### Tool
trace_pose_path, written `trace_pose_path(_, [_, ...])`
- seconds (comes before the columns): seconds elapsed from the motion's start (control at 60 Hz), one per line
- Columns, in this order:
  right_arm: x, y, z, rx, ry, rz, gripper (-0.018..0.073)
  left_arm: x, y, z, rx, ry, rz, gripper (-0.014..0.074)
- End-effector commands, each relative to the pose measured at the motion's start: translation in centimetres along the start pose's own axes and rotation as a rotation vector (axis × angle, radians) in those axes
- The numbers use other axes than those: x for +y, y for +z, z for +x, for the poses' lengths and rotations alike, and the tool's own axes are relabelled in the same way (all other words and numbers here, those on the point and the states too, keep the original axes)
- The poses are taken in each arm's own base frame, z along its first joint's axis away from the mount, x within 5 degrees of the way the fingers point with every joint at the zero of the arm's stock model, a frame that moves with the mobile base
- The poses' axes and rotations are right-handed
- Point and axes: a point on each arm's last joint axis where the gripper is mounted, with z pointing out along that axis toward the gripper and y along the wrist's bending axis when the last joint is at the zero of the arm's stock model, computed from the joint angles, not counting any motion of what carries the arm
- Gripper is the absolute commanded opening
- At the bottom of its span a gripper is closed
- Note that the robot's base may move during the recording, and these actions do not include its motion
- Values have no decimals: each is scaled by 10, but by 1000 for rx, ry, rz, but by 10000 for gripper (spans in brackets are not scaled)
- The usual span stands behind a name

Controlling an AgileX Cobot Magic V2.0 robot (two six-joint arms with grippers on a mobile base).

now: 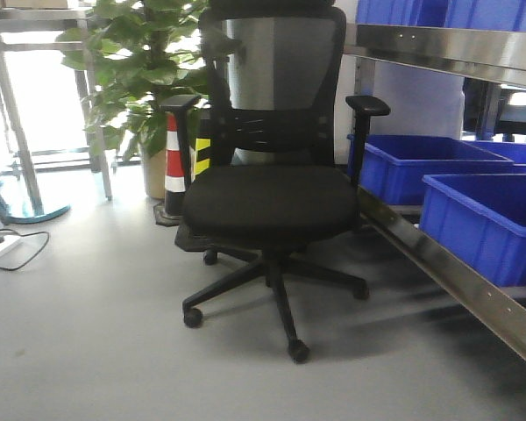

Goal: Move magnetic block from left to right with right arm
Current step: 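Drive the base across the room carrying the cube in the right gripper, then turn the base to face the second grey carpeted table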

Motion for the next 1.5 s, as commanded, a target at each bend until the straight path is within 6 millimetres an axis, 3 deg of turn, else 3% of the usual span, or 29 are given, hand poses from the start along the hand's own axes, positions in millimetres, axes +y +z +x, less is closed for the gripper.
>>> trace_pose_path(0.0, [1,-3,-15,-96,-18,-1,161,0,-1,-6,-95,-4,3,-116])
trace_pose_path(1.484, [1,-3,-15,-96,-18,-1,161,0,-1,-6,-93,-4,3,-116])
